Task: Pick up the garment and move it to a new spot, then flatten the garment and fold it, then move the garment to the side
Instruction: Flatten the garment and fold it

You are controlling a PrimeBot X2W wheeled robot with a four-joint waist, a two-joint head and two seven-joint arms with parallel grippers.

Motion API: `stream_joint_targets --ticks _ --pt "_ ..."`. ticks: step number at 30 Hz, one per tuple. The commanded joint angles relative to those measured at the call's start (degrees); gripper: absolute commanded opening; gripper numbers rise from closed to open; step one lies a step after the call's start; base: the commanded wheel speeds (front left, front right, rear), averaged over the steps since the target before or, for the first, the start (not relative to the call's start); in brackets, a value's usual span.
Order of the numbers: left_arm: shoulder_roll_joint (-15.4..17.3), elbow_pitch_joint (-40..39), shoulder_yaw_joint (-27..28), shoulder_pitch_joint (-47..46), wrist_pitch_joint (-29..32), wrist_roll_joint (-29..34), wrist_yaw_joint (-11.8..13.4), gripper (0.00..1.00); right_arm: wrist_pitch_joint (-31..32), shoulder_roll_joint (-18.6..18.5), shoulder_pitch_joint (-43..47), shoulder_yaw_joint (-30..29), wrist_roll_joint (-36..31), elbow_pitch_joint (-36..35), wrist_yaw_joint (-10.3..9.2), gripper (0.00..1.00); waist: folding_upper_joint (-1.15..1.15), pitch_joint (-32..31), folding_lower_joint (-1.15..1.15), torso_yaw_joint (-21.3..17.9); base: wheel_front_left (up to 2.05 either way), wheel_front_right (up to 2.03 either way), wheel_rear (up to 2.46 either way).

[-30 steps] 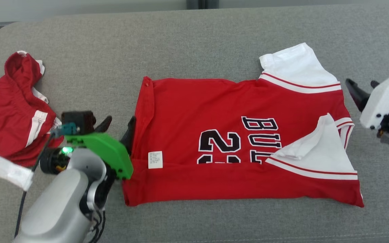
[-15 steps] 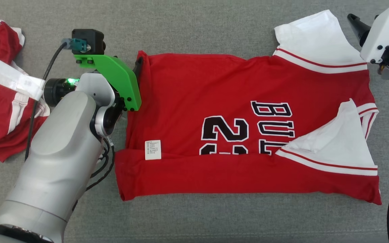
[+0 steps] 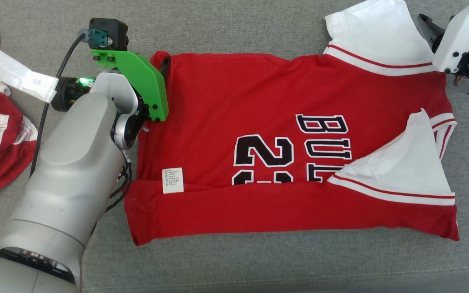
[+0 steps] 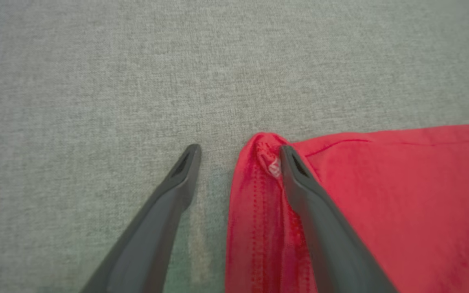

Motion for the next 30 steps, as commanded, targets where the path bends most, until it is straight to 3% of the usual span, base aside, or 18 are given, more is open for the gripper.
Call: stream_joint_targets --ticks 1,2,3,15,22,30 --pt "-0.46 1.48 -0.72 -0.04 0.04 0.32 -0.46 0.69 -0.41 -0.37 -1.00 0.23 0.30 0.35 0.02 1.00 0.00 0.30 -0.01 -0.22 0.00 0.00 0.00" --pt "-0.59 2.23 -1.04 -0.11 0.29 0.54 -0.69 0.21 -0.40 -0.56 -1.08 0.31 0.34 0.58 0.02 1.00 0.00 0.38 -0.01 -0.24 0.00 0.00 0.00" --pt "-0.77 2.93 -1.48 -0.20 0.57 0.83 -0.91 0.00 -0.29 -0.76 -1.20 0.38 0.44 0.74 0.02 1.00 0.00 0.49 -0.01 -0.23 0.00 0.00 0.00" --pt "-3.34 5.48 -2.81 1.43 -3.20 0.93 -1.26 0.00 0.27 -3.29 -4.15 2.28 -1.78 2.80 0.02 1.00 0.00 3.02 -0.01 2.72 0.00 0.00 0.00" --pt "-4.41 5.74 -3.33 0.52 -4.67 0.49 -2.19 0.00 -4.90 -4.12 -5.54 2.79 -6.44 5.22 0.02 1.00 0.00 4.59 -0.01 4.45 0.00 0.00 0.00" --pt "-5.36 6.16 -3.86 0.26 -5.88 -0.34 -2.45 0.00 -6.41 -5.39 -6.75 5.83 -10.26 9.08 0.02 1.00 0.00 5.74 -0.01 5.97 0.00 0.00 0.00"
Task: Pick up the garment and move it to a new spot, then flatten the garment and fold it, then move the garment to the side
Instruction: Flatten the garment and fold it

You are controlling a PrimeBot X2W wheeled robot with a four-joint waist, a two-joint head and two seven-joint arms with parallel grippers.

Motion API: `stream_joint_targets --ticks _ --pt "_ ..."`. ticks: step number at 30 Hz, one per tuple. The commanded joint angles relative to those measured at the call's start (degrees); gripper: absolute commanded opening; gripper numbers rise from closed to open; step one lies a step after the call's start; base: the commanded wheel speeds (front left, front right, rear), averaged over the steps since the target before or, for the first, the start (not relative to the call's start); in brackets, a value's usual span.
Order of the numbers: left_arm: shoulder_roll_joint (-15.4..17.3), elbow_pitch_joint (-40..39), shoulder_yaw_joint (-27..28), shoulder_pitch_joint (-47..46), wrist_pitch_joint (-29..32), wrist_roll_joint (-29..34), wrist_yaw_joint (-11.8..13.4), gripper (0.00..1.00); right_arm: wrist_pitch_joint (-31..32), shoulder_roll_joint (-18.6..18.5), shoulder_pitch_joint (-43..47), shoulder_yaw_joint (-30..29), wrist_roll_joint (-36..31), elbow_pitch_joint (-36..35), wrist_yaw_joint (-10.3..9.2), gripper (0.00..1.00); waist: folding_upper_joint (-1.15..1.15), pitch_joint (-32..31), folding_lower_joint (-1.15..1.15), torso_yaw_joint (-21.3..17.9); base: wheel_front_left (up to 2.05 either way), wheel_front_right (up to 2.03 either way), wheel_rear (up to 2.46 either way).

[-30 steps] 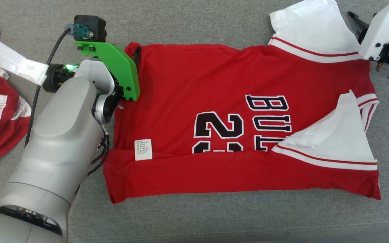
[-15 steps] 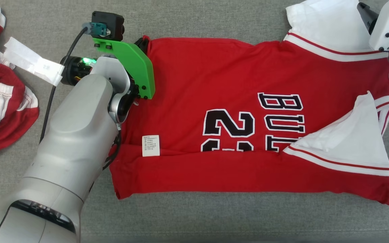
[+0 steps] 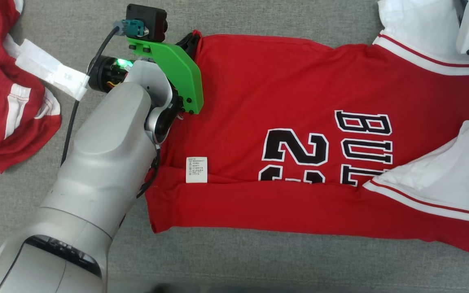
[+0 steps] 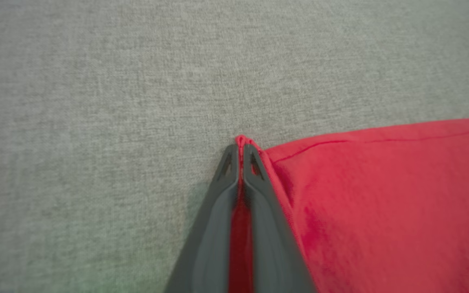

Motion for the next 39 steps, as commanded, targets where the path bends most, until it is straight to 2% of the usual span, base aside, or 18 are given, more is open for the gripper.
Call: stream_joint_targets --ticks 1,7,8,9,10,11,12,13,15,18,25,30,39 --pt "0.01 2.74 -1.11 3.18 1.15 -0.50 0.38 0.00 -0.08 -0.14 -0.06 1.23 -0.02 0.98 0.00 1.00 0.00 0.46 0.00 0.50 0.00 0.00 0.00" --pt "-0.45 3.37 -1.73 3.31 0.24 -1.26 0.25 0.00 2.66 0.42 0.43 6.45 4.20 3.12 0.22 1.00 0.00 0.77 0.00 0.75 0.00 0.00 0.00" --pt "-0.51 3.48 -1.75 3.29 0.07 -1.36 0.20 0.00 3.09 0.35 0.61 7.43 5.43 3.12 0.23 0.98 0.00 0.74 0.00 0.75 0.00 0.00 0.00" --pt "-0.54 3.58 -1.77 3.28 -0.13 -1.41 0.11 0.00 3.55 0.17 0.82 8.19 6.16 3.17 0.23 0.89 0.00 0.70 0.00 0.76 0.00 0.00 0.00" --pt "-0.58 3.64 -1.78 3.21 -0.37 -1.55 0.18 0.00 3.92 -0.23 1.06 8.98 7.08 3.17 0.23 0.74 0.00 0.63 0.00 0.77 0.00 0.00 0.00" --pt "-0.60 3.73 -1.80 3.12 -0.47 -1.56 0.21 0.00 4.23 -0.62 1.17 9.48 7.77 3.16 0.22 0.44 0.00 0.58 0.00 0.77 0.00 0.00 0.00" --pt "-0.59 3.86 -1.82 2.99 -0.77 -1.61 0.24 0.00 4.27 -1.10 1.27 9.79 8.65 3.23 0.21 0.04 0.00 0.53 0.00 0.76 0.00 0.00 0.00" --pt "-0.61 3.97 -1.82 2.83 -1.01 -1.72 0.33 0.00 4.32 -1.38 1.30 9.97 9.22 3.33 0.19 0.00 0.00 0.50 0.00 0.76 0.00 0.00 0.00" --pt "-0.57 4.24 -1.84 2.48 -1.41 -1.82 0.42 0.00 3.78 -2.14 1.20 10.10 9.93 3.44 0.08 0.00 0.00 0.45 0.00 0.70 0.00 0.00 0.00" --pt "-0.46 4.48 -1.66 1.91 -3.64 -1.34 1.03 0.00 -0.26 -3.47 0.13 8.24 8.50 3.39 -0.11 0.00 0.00 0.10 0.00 0.46 0.00 0.00 0.00" --pt "0.06 4.53 -0.50 0.61 -11.79 -0.53 1.87 0.00 -10.53 -2.10 -0.41 5.02 6.96 1.91 -0.04 0.00 0.00 -2.29 0.00 -0.36 0.00 0.00 0.00" --pt "0.91 5.63 -0.28 0.73 -15.30 -0.39 1.81 0.00 -16.06 -1.78 1.68 4.39 7.86 0.39 -0.04 0.00 0.00 -4.92 0.00 -1.47 0.00 0.00 0.00" --pt "1.97 6.56 -0.63 4.03 -18.61 -0.73 0.24 0.00 -19.16 -2.03 9.14 5.56 12.72 -4.71 -0.04 0.00 0.00 -9.91 0.00 -2.98 0.00 0.00 0.00"
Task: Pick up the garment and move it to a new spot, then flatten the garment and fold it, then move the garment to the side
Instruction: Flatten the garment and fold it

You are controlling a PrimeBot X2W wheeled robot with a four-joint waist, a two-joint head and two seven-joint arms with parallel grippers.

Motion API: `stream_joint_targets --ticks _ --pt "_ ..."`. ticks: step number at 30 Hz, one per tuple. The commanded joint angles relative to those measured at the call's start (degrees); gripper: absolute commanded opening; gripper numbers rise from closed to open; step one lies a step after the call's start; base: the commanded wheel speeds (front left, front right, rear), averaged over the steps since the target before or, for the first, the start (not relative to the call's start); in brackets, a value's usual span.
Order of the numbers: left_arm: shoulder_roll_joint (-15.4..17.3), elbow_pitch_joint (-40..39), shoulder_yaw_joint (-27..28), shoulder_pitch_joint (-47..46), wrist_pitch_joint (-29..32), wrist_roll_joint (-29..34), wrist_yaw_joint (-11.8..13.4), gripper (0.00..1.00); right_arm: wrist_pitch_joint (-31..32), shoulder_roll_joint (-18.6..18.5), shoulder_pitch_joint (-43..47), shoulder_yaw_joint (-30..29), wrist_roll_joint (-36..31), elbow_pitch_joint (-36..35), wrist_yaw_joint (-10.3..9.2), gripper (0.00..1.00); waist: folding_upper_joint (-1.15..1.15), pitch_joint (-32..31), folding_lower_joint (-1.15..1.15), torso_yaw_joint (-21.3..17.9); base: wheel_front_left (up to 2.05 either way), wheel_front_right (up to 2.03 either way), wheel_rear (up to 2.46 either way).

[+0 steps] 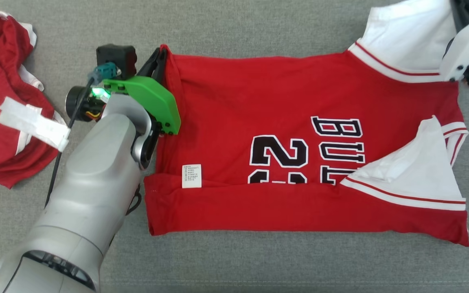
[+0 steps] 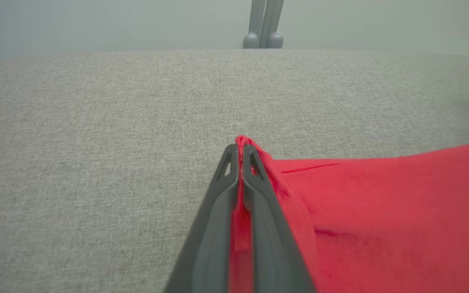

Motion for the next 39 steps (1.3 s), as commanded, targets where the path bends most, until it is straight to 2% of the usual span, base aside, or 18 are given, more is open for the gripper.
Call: stream_joint_targets --ticks 1,4,9,22,31,39 --pt "0.75 -0.17 -0.27 1.41 -0.72 -0.08 -0.45 0.00 -0.25 -0.43 2.26 0.46 0.83 -1.45 -0.09 0.00 0.00 -2.19 0.00 -0.90 0.00 0.00 0.00" --pt "1.29 -1.49 -0.79 3.41 -2.24 0.71 -1.13 0.00 -0.91 -1.54 7.12 1.04 2.08 -5.19 -0.09 0.00 0.00 -3.90 0.00 -1.01 0.00 0.00 0.00" --pt "2.17 -4.23 -1.44 8.35 -3.38 1.99 -0.75 0.00 -1.05 -2.14 15.72 -0.40 3.87 -11.30 -0.09 0.00 0.00 -6.21 0.00 -1.00 0.00 0.00 0.00" --pt "6.70 -10.50 -0.73 17.68 -3.85 4.35 1.60 0.00 6.65 -1.61 37.07 -0.50 7.41 -29.00 -0.09 0.00 0.00 -9.11 0.00 -2.05 0.00 0.00 0.00" --pt "7.45 -16.63 1.26 21.29 -3.81 5.58 2.15 0.00 7.99 -0.15 43.91 -5.04 5.94 -38.17 -0.09 0.00 0.00 -9.65 0.00 -2.57 0.00 0.00 0.00" --pt "8.65 -21.72 3.73 25.41 -3.82 6.58 3.23 0.00 9.71 2.43 47.20 -6.91 4.56 -42.10 -0.09 0.00 0.00 -10.26 0.00 -2.73 0.00 0.00 0.00"
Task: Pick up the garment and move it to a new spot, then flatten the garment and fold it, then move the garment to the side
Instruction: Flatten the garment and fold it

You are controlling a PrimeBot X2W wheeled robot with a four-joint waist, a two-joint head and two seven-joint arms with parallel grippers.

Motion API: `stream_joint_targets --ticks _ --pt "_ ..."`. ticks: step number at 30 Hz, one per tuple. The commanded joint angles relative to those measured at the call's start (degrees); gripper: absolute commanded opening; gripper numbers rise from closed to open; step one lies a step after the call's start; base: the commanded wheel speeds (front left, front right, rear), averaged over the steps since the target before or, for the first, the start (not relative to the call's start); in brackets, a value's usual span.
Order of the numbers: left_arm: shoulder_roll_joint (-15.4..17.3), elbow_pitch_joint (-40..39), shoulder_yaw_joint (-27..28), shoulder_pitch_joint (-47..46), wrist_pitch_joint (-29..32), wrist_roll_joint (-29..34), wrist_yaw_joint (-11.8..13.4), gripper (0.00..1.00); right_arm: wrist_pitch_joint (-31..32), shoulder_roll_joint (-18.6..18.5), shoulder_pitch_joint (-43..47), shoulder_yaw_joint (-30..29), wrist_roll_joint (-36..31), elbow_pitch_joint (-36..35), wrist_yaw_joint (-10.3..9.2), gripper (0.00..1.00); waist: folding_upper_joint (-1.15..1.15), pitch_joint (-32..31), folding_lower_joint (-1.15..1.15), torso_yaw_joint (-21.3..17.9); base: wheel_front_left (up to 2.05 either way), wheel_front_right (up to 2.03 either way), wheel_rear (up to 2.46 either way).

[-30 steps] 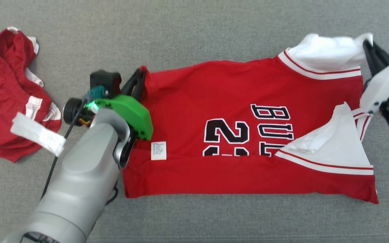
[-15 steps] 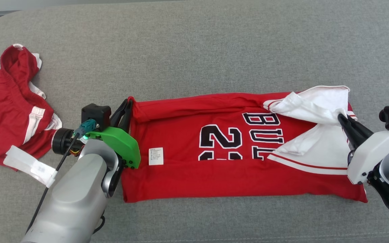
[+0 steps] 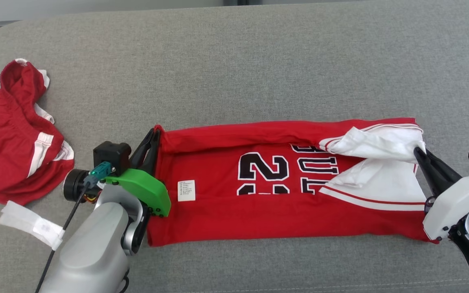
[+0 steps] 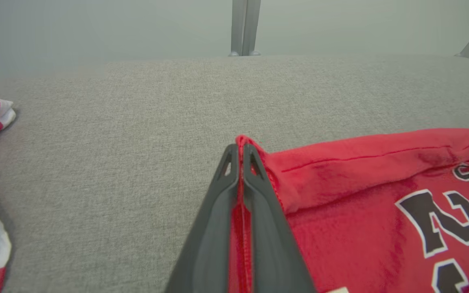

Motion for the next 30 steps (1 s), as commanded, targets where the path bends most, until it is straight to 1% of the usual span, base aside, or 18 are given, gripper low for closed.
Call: stream_joint_targets --ticks 1,5,10,13,14,15,16,20,23,24,27,30 --pt "0.55 -0.55 0.50 1.47 -0.15 0.35 0.26 0.00 0.36 0.13 1.13 -0.66 -0.43 -0.59 -0.07 0.00 0.00 -0.18 0.00 0.04 0.00 0.00 0.00" --pt "0.60 -0.71 0.75 3.47 -0.15 0.13 0.45 0.00 1.27 1.32 3.21 -2.01 0.09 -1.35 -0.05 0.00 0.00 -0.59 0.00 0.31 0.00 0.00 0.00" --pt "0.14 -0.04 0.44 4.88 -0.15 -0.31 0.29 0.00 3.83 1.14 5.99 -1.60 1.72 -2.00 -0.06 0.00 0.00 -0.97 0.00 0.35 0.00 0.00 0.00" --pt "-0.10 0.43 0.47 5.22 -0.15 -0.66 0.28 0.00 4.95 0.72 7.14 -1.20 1.49 -2.14 -0.06 0.00 0.00 -1.17 0.00 0.21 0.00 0.00 0.00" --pt "-0.20 0.72 0.47 5.43 -0.12 -0.77 0.22 0.24 5.53 0.78 7.60 -0.83 1.62 -2.03 -0.05 0.82 0.00 -1.23 0.00 0.15 0.00 0.00 0.00" --pt "-0.24 0.89 0.52 5.51 -0.13 -0.83 0.27 0.46 6.05 0.92 7.93 -0.75 1.72 -1.81 -0.05 1.00 0.00 -1.30 0.00 0.11 0.00 0.00 0.00" --pt "-0.29 0.93 0.77 5.54 -0.13 -0.86 0.69 1.00 6.49 0.93 8.10 -0.62 1.67 -1.68 -0.05 1.00 0.00 -1.40 0.00 0.08 0.00 0.00 0.00" --pt "-0.26 -1.41 3.19 6.97 -0.14 0.05 1.73 1.00 7.84 1.02 8.87 -1.22 1.13 -1.75 -0.05 1.00 0.00 -2.00 0.00 -0.05 0.00 0.00 0.00" --pt "-0.03 -6.35 6.81 8.69 -0.15 1.80 2.09 1.00 7.40 1.52 8.60 -2.69 1.27 -2.40 -0.05 1.00 0.00 -2.48 0.00 -0.03 0.00 0.00 0.00" --pt "0.19 -8.68 8.56 10.00 -0.15 3.36 2.32 1.00 7.31 1.98 8.25 -3.34 1.48 -2.77 -0.05 1.00 0.00 -2.67 0.00 -0.07 0.00 0.00 0.00" --pt "-0.99 -15.63 13.84 13.82 -0.10 7.14 1.52 1.00 7.25 3.52 7.07 -5.70 1.62 -3.01 -0.05 1.00 0.00 -3.20 0.00 0.03 0.00 0.00 0.00" --pt "-3.01 -21.56 19.19 17.95 -0.07 11.03 -0.50 1.00 8.56 5.44 6.03 -7.20 1.47 -1.77 -0.04 1.00 0.00 -3.73 0.00 0.39 0.00 0.00 0.00"
